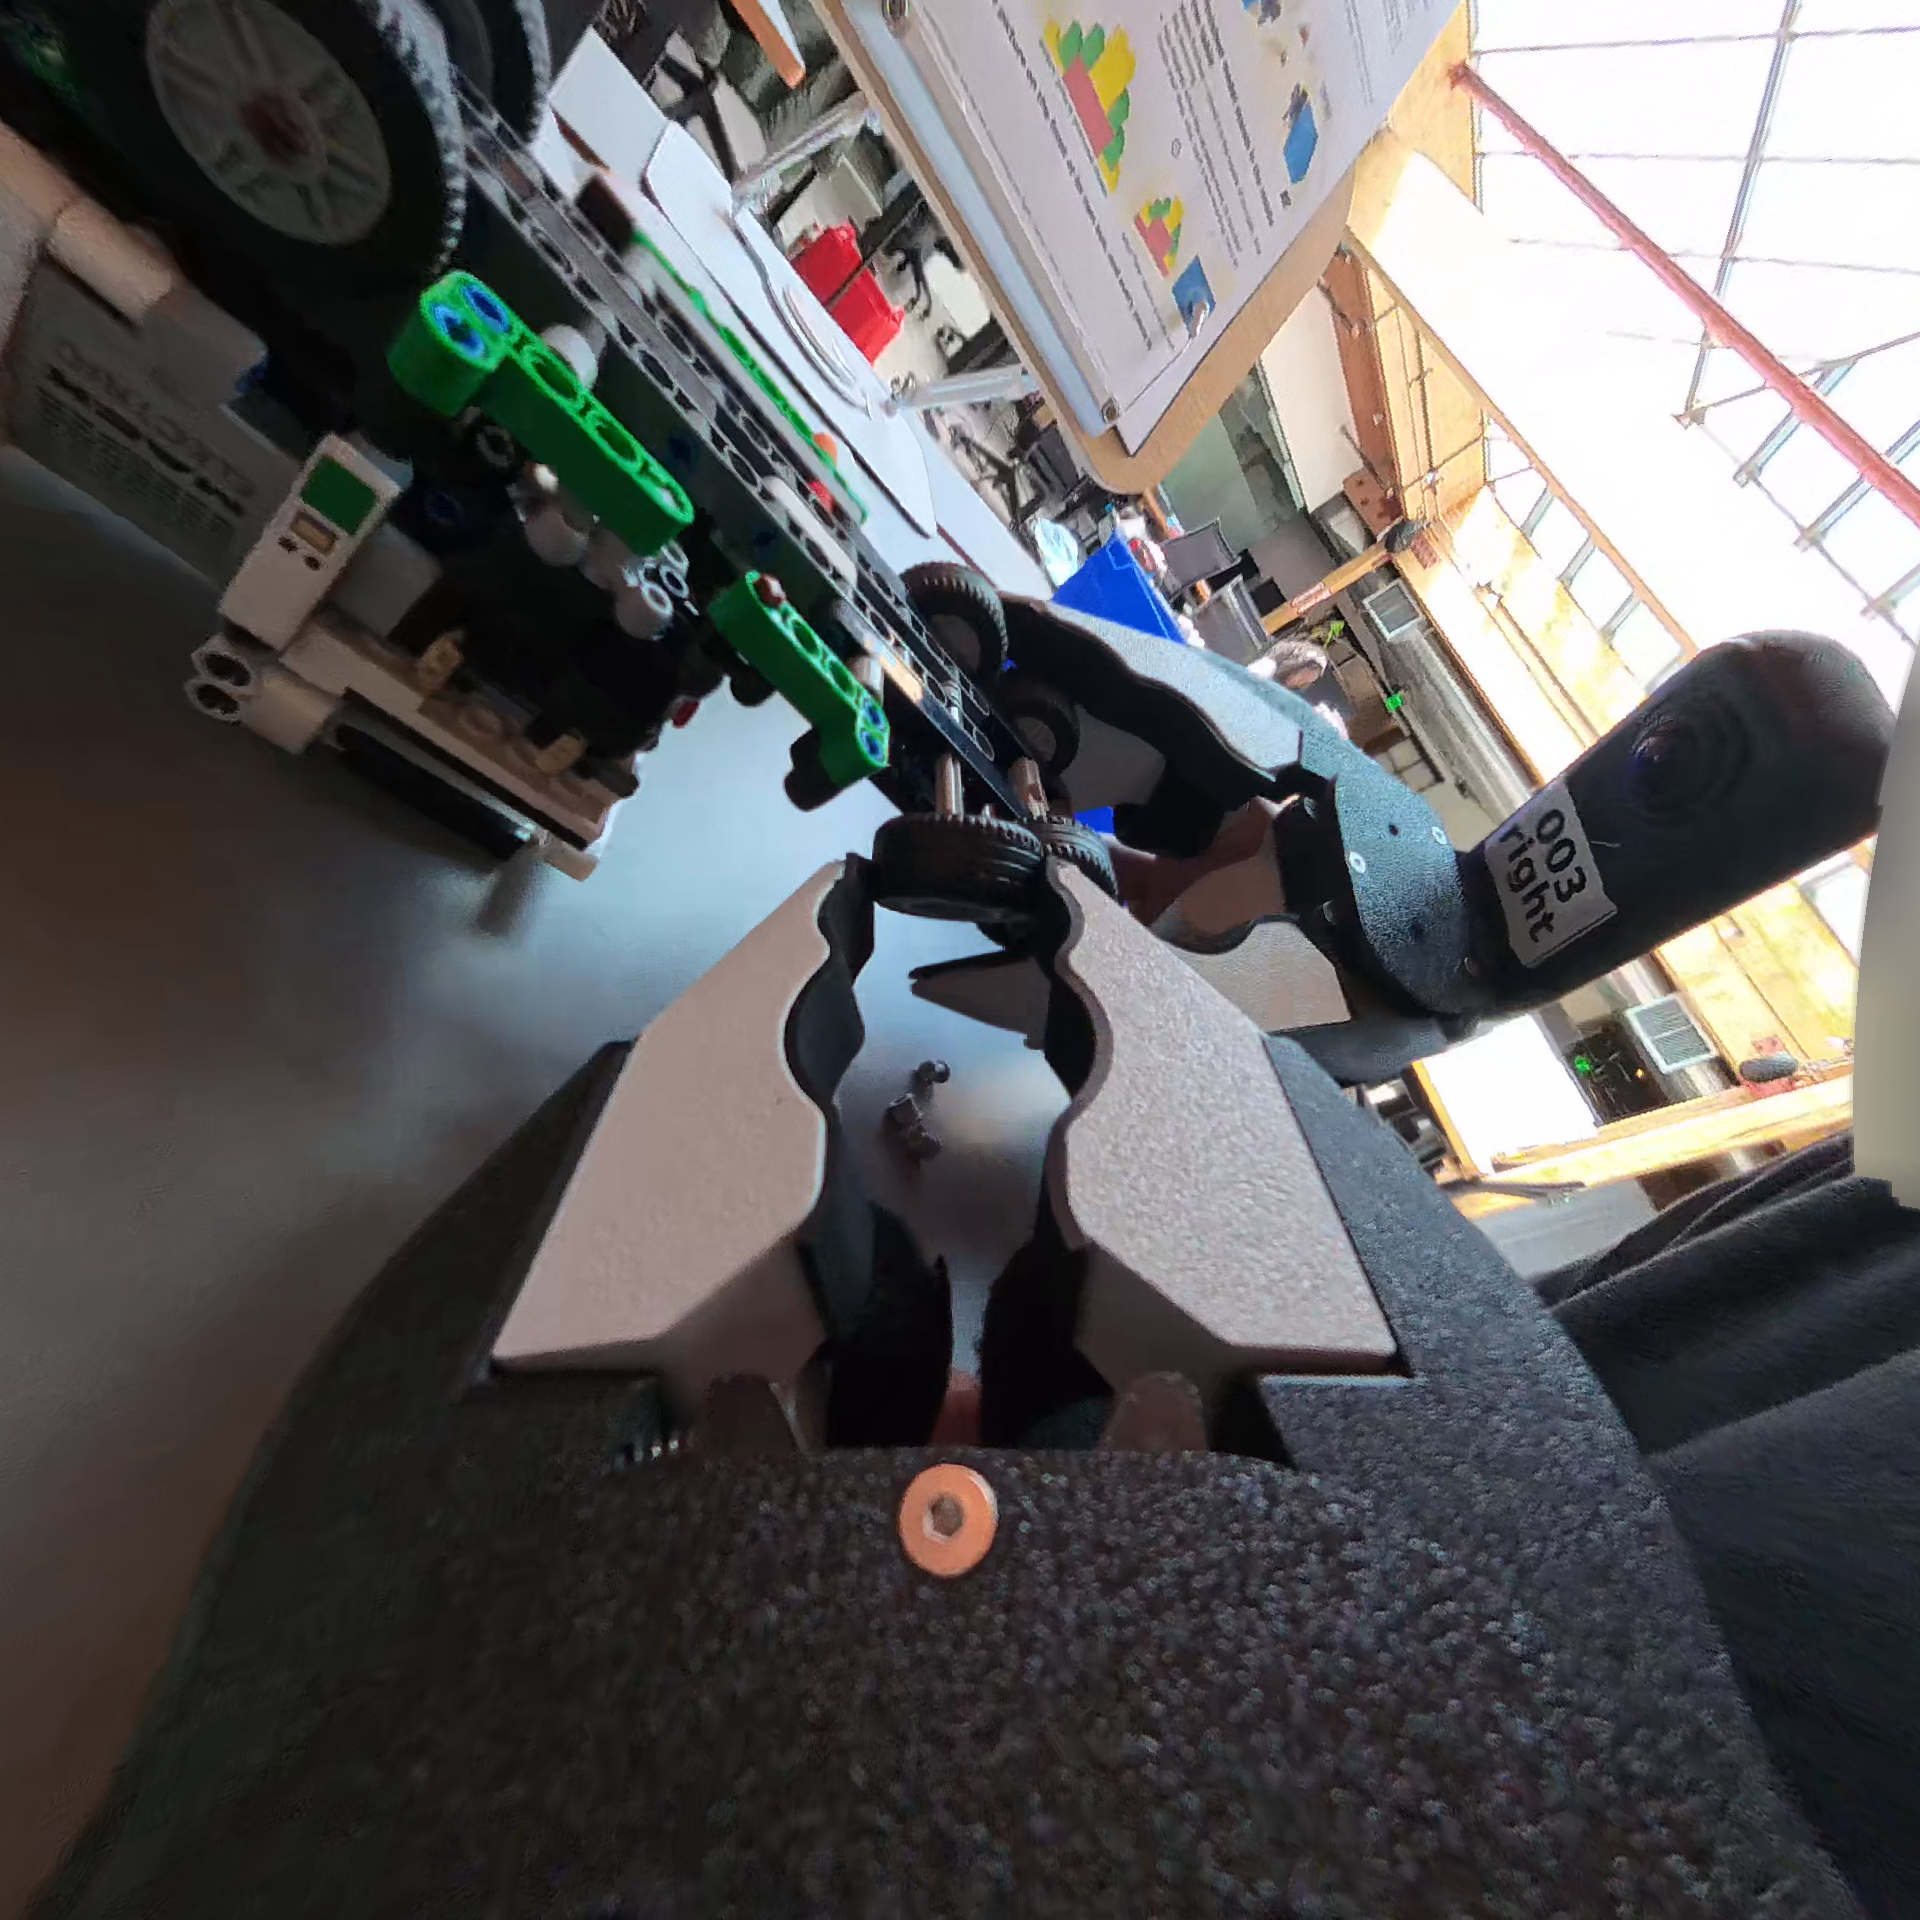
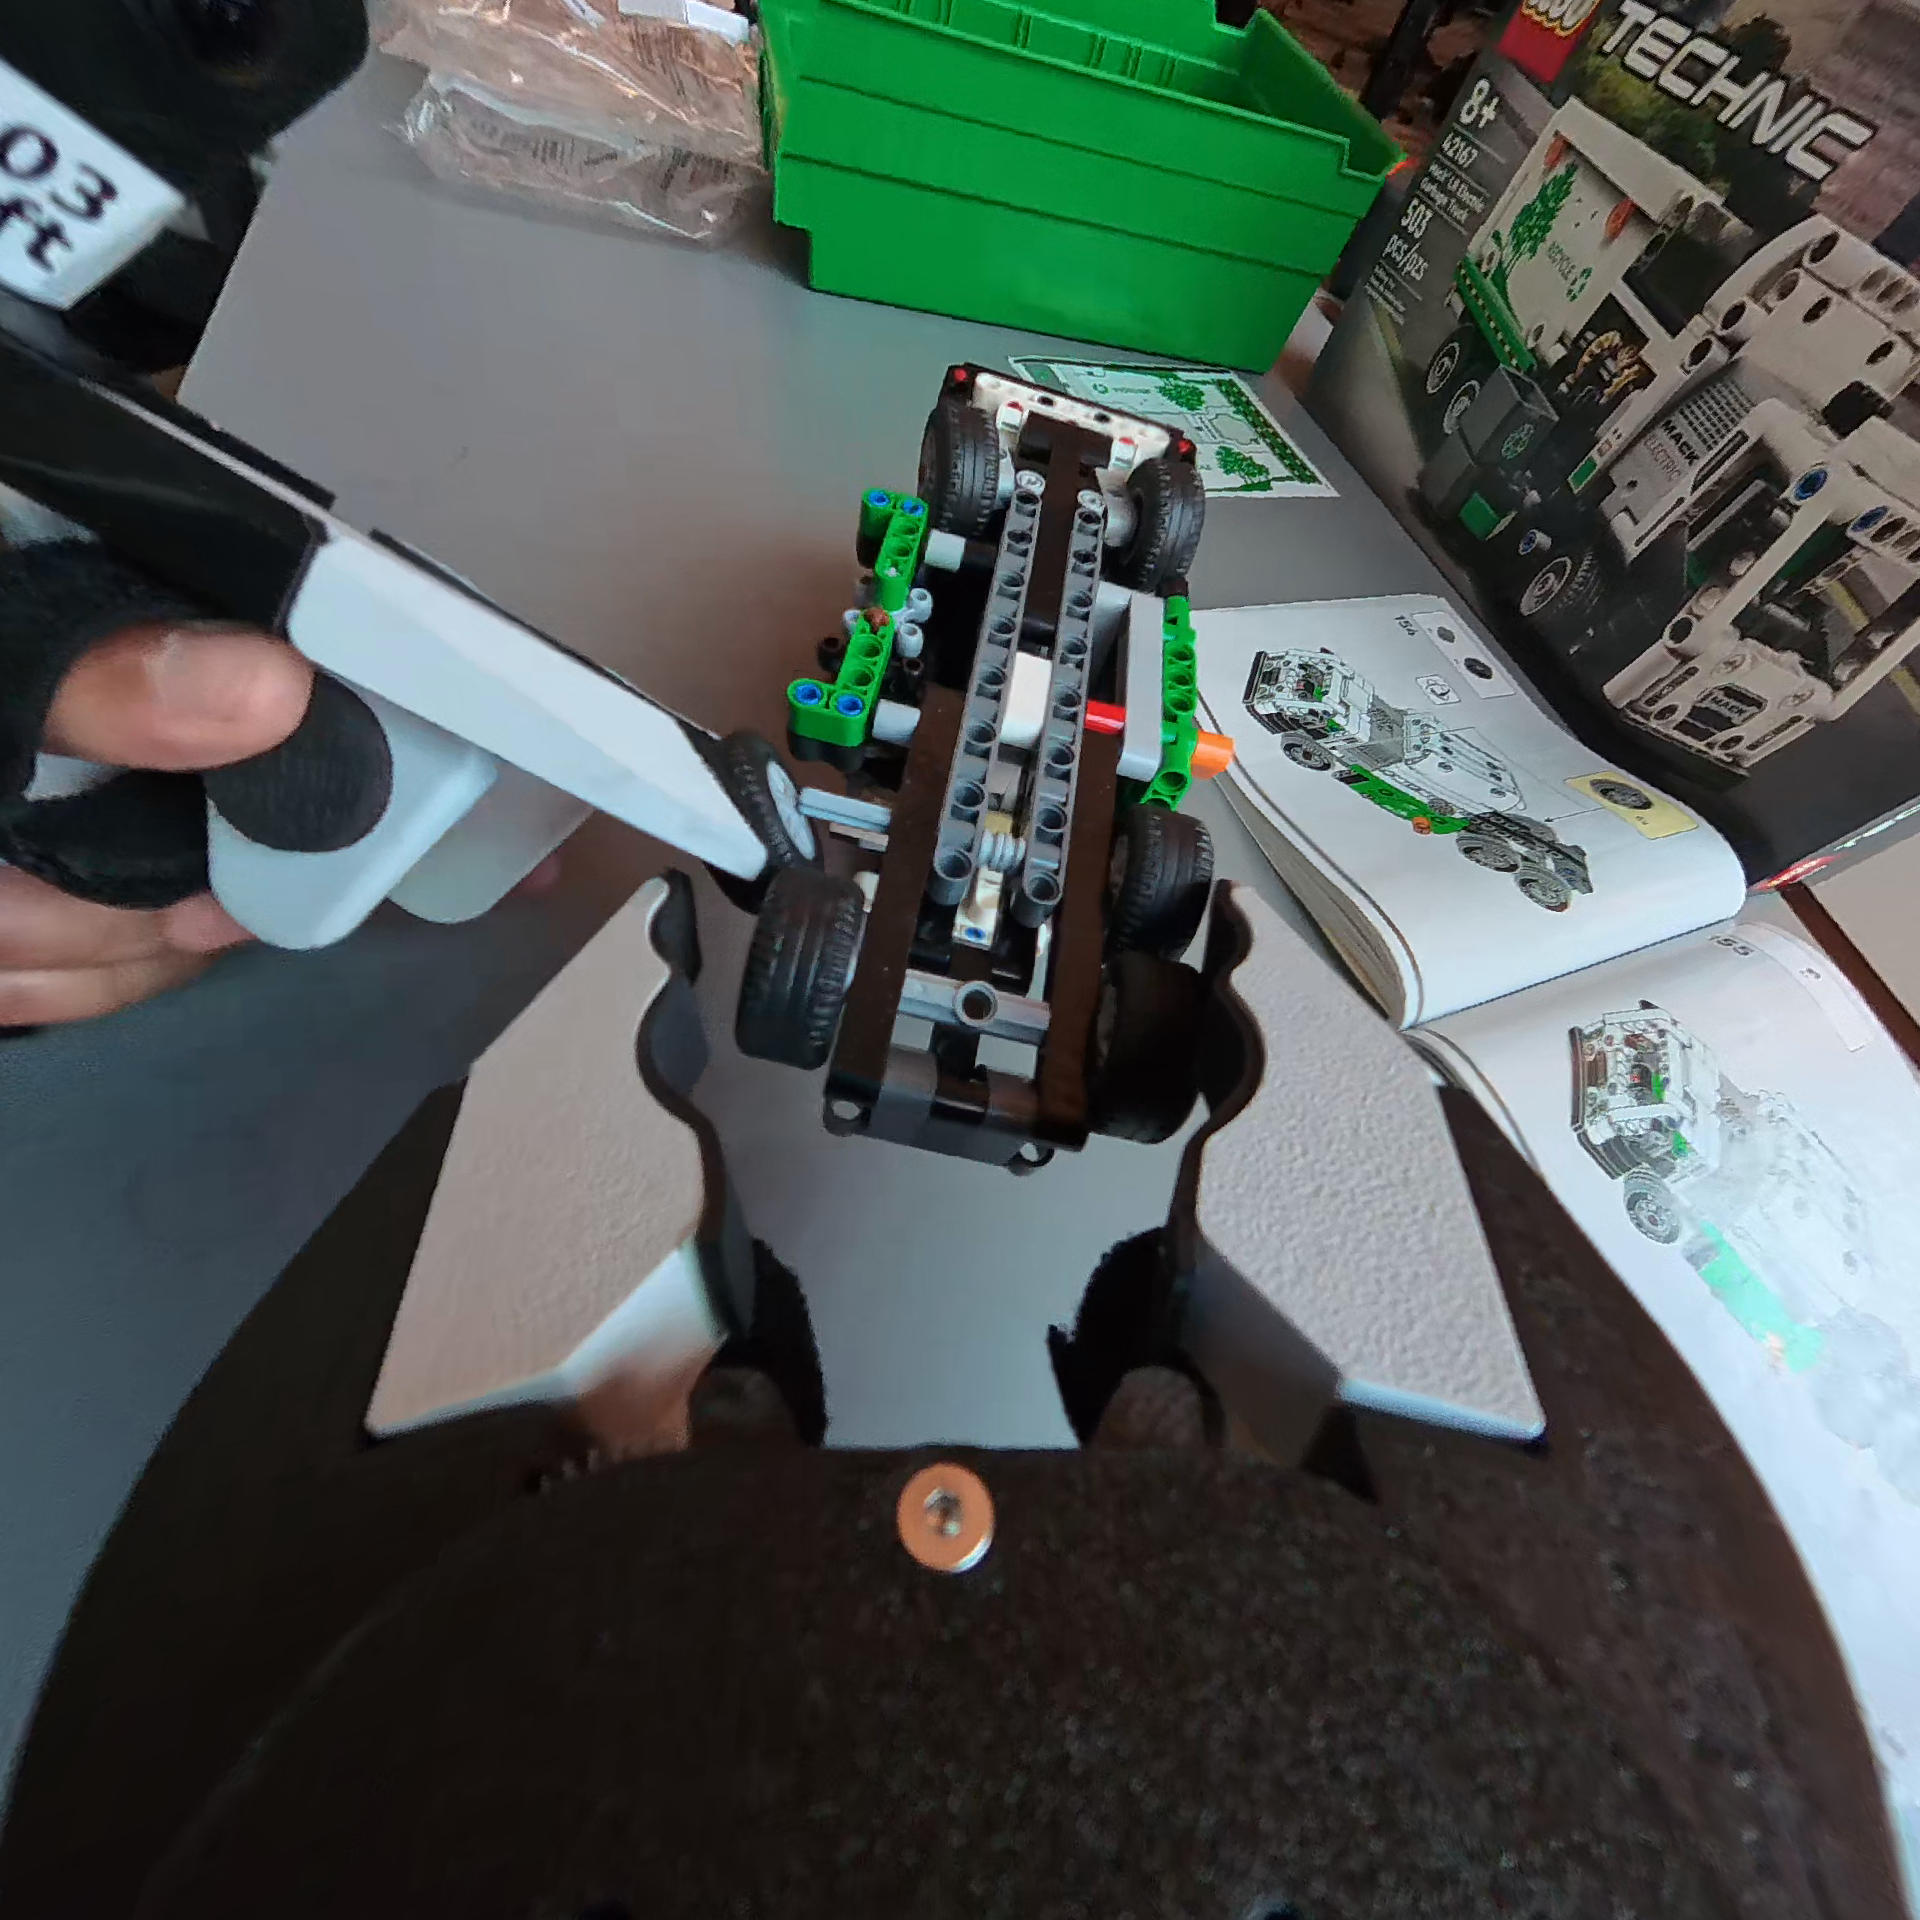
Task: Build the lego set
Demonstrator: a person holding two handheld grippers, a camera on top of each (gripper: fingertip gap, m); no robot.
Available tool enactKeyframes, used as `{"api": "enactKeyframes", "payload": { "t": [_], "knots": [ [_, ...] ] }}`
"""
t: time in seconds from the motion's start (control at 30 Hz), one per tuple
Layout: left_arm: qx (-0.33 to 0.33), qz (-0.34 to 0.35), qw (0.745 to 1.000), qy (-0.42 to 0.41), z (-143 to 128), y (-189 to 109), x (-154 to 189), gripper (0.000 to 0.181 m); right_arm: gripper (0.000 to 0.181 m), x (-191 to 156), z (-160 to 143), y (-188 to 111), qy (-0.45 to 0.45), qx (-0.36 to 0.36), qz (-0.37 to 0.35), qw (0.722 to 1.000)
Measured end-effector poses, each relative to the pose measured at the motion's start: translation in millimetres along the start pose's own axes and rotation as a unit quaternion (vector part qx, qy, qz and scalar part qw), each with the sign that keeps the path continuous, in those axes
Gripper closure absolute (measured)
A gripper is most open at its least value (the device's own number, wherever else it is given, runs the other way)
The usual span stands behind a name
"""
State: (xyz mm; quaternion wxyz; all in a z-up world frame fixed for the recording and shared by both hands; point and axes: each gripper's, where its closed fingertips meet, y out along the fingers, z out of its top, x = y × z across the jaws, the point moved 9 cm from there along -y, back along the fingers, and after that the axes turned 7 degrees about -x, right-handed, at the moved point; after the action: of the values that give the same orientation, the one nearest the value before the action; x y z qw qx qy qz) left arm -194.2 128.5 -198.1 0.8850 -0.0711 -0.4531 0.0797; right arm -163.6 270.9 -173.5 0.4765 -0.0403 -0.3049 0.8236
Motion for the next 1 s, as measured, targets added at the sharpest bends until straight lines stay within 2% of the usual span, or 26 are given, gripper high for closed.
{"api": "enactKeyframes", "payload": {
  "t": [0.23, 0.33, 0.63, 0.73, 0.9, 1.0],
  "knots": [
    [-0.077, 0.031, 0.996, 0.007, 12.6, 0.1, 5.0, 0.151, 0.077, -0.5, 4.5, 3.0, -0.017, -0.022, -0.008, 1.0],
    [-0.11, 0.024, 0.994, -0.01, 18.1, 0.1, 5.5, 0.151, 0.075, 0.0, 7.9, 3.0, -0.024, -0.029, -0.003, 0.999],
    [-0.191, -0.023, 0.978, -0.077, 29.7, 1.7, -3.1, 0.151, 0.075, 6.7, 15.0, 4.1, 0.05, -0.082, 0.051, 0.994],
    [-0.207, -0.038, 0.973, -0.091, 31.0, 4.0, -5.1, 0.151, 0.075, 9.4, 15.9, 7.3, 0.053, -0.098, 0.056, 0.992],
    [-0.211, -0.061, 0.968, -0.118, 34.7, 2.0, -4.9, 0.151, 0.068, 10.5, 17.9, 13.0, 0.006, -0.112, 0.051, 0.992],
    [-0.204, -0.066, 0.968, -0.132, 36.1, 0.3, -6.0, 0.151, 0.072, 10.7, 17.9, 15.4, -0.008, -0.111, 0.055, 0.992]
  ]
}}
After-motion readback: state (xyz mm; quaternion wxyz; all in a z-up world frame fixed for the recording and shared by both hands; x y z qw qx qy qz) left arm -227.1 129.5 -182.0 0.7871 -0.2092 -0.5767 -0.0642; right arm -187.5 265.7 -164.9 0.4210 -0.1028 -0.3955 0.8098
